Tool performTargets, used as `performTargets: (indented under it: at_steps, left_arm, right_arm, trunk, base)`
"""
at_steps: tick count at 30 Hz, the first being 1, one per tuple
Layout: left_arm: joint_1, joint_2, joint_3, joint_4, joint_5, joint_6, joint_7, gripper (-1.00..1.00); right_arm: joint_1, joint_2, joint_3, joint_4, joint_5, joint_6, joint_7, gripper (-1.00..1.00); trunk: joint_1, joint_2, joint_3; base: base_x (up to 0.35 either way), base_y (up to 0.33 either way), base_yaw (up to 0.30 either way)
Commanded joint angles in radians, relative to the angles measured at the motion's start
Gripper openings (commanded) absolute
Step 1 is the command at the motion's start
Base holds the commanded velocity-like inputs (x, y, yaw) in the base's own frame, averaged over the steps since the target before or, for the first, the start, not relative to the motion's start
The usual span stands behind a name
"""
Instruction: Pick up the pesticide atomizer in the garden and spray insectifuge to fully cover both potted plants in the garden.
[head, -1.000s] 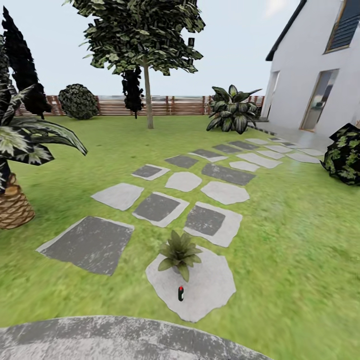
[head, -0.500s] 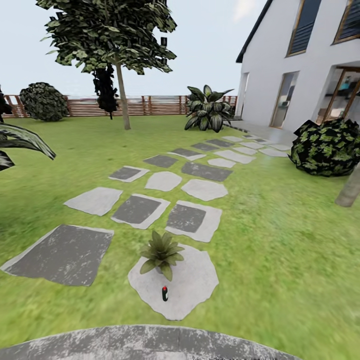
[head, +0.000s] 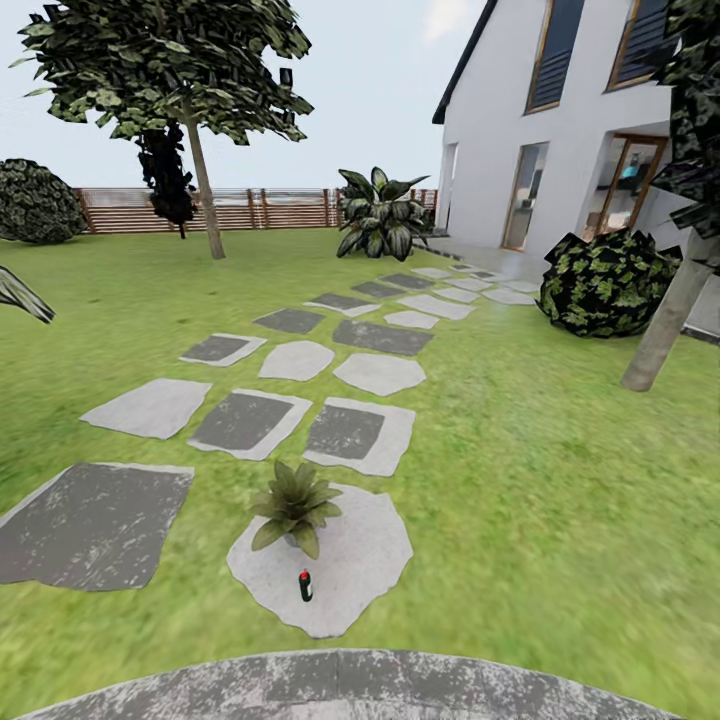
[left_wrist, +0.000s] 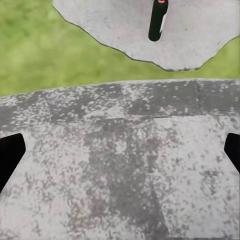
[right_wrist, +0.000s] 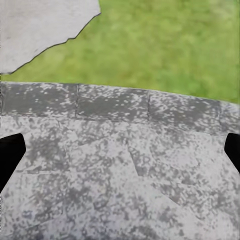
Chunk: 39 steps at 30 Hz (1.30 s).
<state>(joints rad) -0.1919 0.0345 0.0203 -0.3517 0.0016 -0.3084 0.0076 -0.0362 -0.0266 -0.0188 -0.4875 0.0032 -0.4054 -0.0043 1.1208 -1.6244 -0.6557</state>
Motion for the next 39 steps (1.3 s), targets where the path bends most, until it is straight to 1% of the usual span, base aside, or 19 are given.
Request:
performTargets:
  at_steps: [1,4,5,7,10,14,16,17,20,24,39]
  left_arm:
    - [-0.002,0.001,0.002,0.001,0.0,-0.004,0.001,1.0]
    - [-0.004,0.002,0.017,0.007,-0.002,-0.051,0.002,1.0]
    - [-0.004,0.002,0.032,0.01,-0.003,-0.074,0.002,1.0]
    - [-0.004,0.002,0.048,0.011,-0.004,-0.088,0.002,1.0]
    - [-0.002,0.003,0.057,0.012,-0.005,-0.096,0.002,1.0]
    - [0.0,0.005,0.059,0.013,-0.005,-0.098,0.002,1.0]
    - [0.002,0.004,0.059,0.014,-0.006,-0.098,0.003,1.0]
    - [0.005,0.004,0.059,0.014,-0.006,-0.099,0.003,1.0]
    - [0.007,0.004,0.059,0.017,-0.006,-0.1,0.002,1.0]
    - [0.007,0.002,0.059,0.042,-0.006,-0.102,0.002,1.0]
    - [0.006,0.002,0.059,0.046,-0.006,-0.104,0.002,1.0]
  right_arm:
    - [-0.001,0.001,0.0,0.0,0.001,-0.003,0.0,1.0]
    - [-0.004,0.003,-0.001,-0.045,-0.002,-0.001,-0.002,1.0]
    - [-0.012,0.001,-0.002,-0.096,-0.003,0.002,-0.002,1.0]
    - [-0.025,-0.001,-0.004,-0.146,-0.003,0.006,-0.002,1.0]
    - [-0.036,-0.003,-0.005,-0.168,-0.001,0.01,-0.002,1.0]
    - [-0.038,-0.007,-0.003,-0.108,0.003,0.009,0.005,1.0]
    - [-0.039,-0.021,-0.003,-0.071,0.004,0.008,0.006,1.0]
    - [-0.039,-0.037,-0.002,-0.057,0.004,0.008,0.007,1.0]
    - [-0.039,-0.052,-0.003,-0.05,0.003,0.008,0.007,1.0]
    - [-0.039,-0.053,-0.003,-0.051,-0.001,0.007,0.001,1.0]
    - [-0.039,-0.055,-0.005,-0.034,-0.001,0.008,-0.002,1.0]
  trunk:
    - [0.004,-0.008,-0.004]
    - [0.015,-0.029,-0.014]
    - [0.019,-0.036,-0.017]
    - [0.027,-0.05,-0.023]
    - [0.038,-0.071,-0.032]
    - [0.054,-0.099,-0.045]
    - [0.061,-0.113,-0.051]
    - [0.065,-0.12,-0.054]
    - [0.077,-0.141,-0.064]
    - [0.092,-0.169,-0.076]
    - [0.15,-0.274,-0.123]
  base:
    - [0.0,0.0,-0.016]
    - [0.0,0.0,-0.006]
    - [0.0,0.0,-0.002]
    - [0.0,0.0,-0.001]
    - [0.0,0.0,0.0]
    - [0.0,0.0,0.0]
    - [0.0,0.0,0.0]
    - [0.0,0.0,0.0]
    - [0.0,0.0,0.0]
    - [0.0,0.0,0.0]
    - [0.0,0.0,0.0]
